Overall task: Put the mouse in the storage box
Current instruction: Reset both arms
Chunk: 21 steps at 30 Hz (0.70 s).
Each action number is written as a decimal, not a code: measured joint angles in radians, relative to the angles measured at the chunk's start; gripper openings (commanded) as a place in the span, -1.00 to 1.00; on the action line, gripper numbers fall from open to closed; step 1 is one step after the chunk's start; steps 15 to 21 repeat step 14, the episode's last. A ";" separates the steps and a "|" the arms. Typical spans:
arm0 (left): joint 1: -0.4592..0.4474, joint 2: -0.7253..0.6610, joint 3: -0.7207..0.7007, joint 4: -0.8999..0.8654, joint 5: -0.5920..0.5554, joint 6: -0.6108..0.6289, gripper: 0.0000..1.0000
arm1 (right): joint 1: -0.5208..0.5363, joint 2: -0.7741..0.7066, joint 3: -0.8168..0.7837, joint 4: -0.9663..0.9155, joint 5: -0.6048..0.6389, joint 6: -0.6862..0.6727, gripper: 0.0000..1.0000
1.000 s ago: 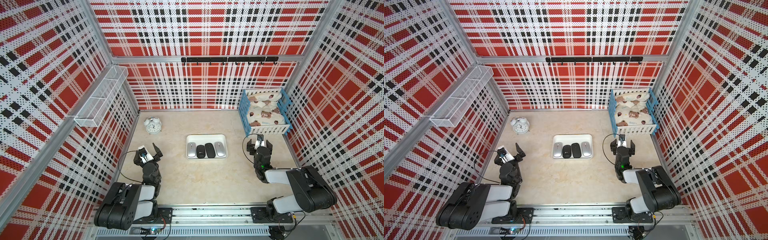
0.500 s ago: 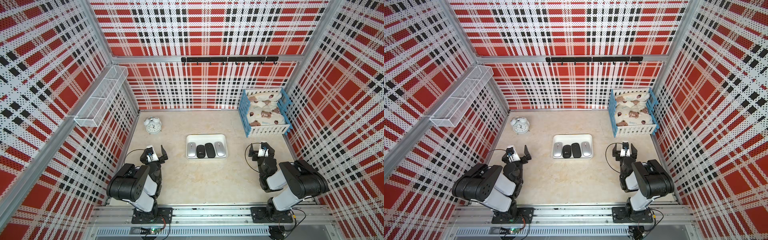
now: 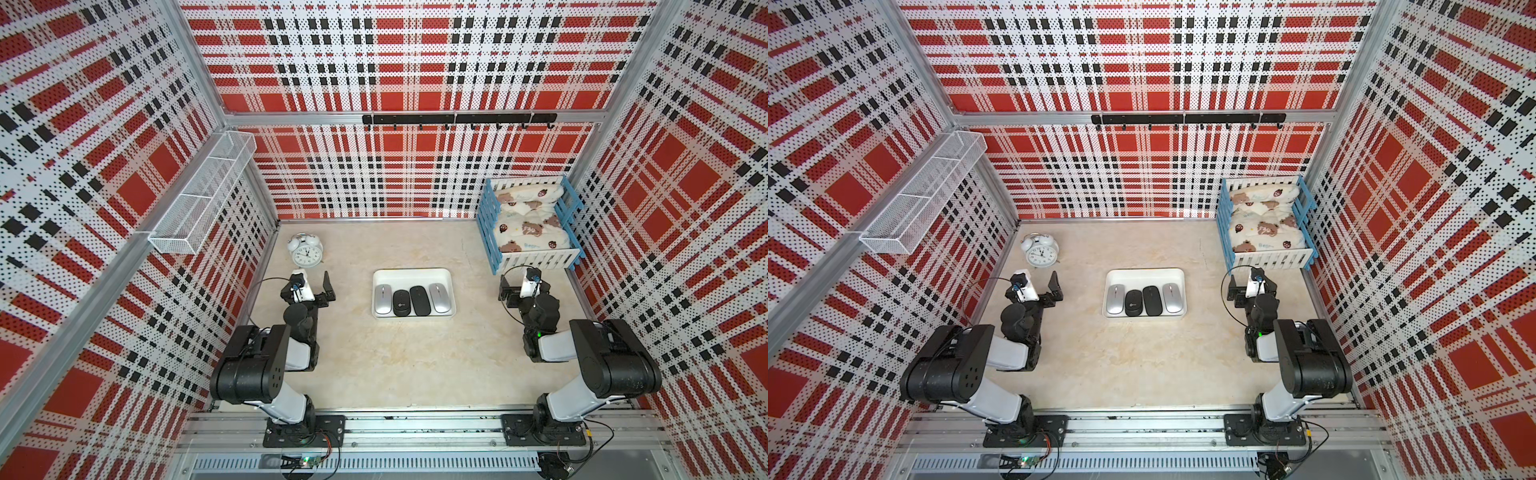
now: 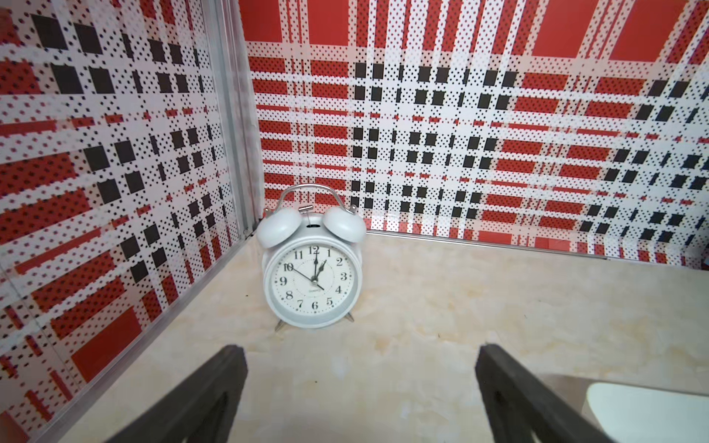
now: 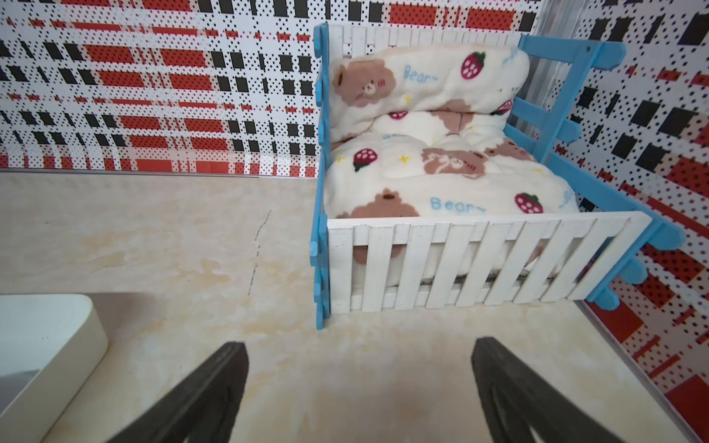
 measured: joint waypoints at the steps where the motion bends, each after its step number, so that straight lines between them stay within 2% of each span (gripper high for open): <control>1: -0.002 0.000 0.000 -0.006 0.000 0.000 0.98 | 0.000 0.000 0.000 -0.006 -0.002 0.003 0.99; 21: -0.003 0.000 0.000 -0.026 0.000 0.000 0.98 | 0.000 0.000 0.000 -0.024 -0.003 0.009 1.00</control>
